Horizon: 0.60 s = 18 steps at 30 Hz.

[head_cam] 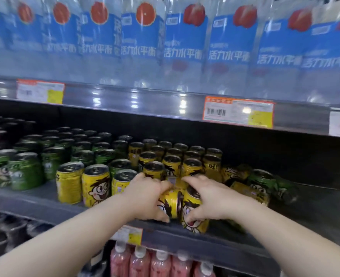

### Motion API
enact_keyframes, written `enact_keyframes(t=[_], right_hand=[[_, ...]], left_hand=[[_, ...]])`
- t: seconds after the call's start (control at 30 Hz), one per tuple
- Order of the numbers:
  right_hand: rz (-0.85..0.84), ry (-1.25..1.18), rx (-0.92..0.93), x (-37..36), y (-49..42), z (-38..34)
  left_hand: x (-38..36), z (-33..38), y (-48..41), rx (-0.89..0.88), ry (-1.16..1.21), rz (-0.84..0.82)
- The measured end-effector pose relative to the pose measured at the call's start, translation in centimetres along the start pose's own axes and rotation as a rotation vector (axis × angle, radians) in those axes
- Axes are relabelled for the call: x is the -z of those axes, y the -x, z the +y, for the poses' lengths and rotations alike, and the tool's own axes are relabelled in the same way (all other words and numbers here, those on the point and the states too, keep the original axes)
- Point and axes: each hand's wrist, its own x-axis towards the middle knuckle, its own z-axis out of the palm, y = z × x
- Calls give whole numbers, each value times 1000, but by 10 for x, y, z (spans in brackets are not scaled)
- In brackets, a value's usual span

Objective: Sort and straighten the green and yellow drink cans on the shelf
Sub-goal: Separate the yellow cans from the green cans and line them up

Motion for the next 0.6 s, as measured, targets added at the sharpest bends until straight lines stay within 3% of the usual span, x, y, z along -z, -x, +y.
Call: enact_keyframes(t=[0.13,0.3,0.4,0.6], right_hand=[[9,-45,-32,-2,8,7],[60,-115,-90,-9,12,10],[68,-135,-123,-11,12,8],[100,-158,-180,-13,13,1]], left_hand=[[7,3,13,152,317,97],[-1,4,9,140,687,7],[2,2,2,151,672,-28],[20,-3,5,144,234,42]])
